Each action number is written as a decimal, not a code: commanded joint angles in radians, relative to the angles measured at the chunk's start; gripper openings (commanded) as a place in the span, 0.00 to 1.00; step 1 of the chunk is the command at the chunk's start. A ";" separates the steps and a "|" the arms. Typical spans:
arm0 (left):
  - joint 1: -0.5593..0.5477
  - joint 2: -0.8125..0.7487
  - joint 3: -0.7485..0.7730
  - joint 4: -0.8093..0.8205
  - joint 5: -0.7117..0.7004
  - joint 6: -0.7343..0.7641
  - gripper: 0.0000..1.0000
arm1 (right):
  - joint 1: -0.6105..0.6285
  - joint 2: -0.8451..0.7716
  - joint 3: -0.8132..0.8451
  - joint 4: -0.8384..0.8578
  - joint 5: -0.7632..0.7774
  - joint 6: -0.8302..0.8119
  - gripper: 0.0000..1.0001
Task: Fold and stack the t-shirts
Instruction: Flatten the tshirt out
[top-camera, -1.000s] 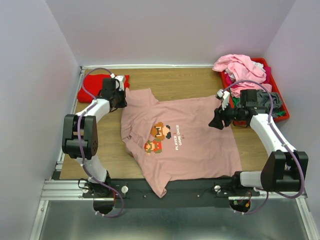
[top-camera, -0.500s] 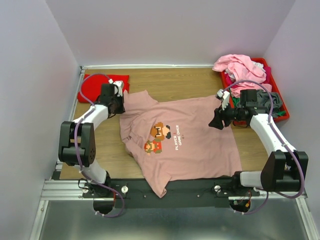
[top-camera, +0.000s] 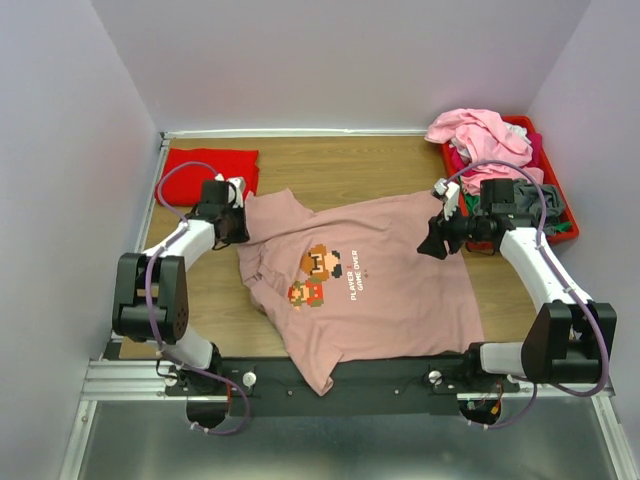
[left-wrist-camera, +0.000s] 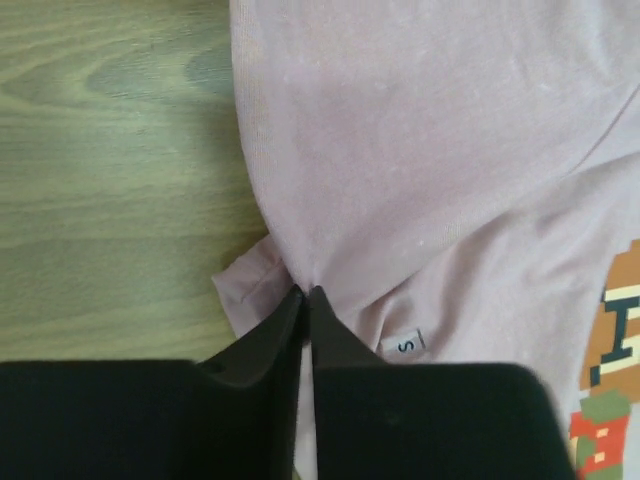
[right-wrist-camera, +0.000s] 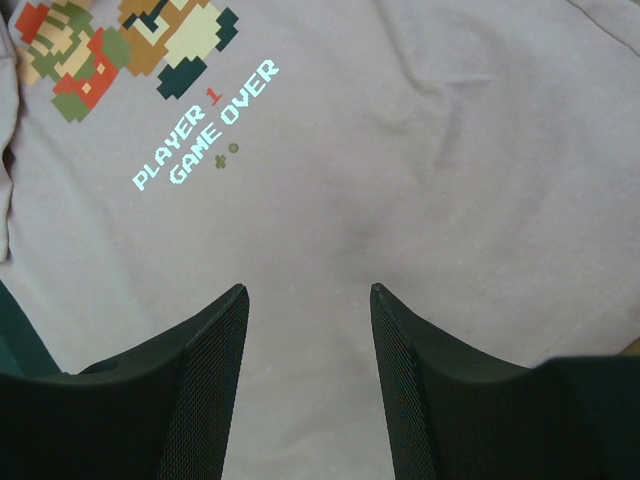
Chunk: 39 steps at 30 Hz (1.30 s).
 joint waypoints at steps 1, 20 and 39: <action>-0.004 -0.093 0.010 -0.037 -0.033 -0.022 0.25 | -0.005 -0.001 -0.014 0.009 -0.014 0.005 0.59; -0.022 0.247 0.470 -0.054 -0.159 0.102 0.42 | -0.005 -0.003 -0.015 0.009 -0.020 0.005 0.59; -0.044 0.396 0.545 -0.082 -0.219 0.122 0.38 | -0.005 0.000 -0.018 0.009 -0.012 0.004 0.60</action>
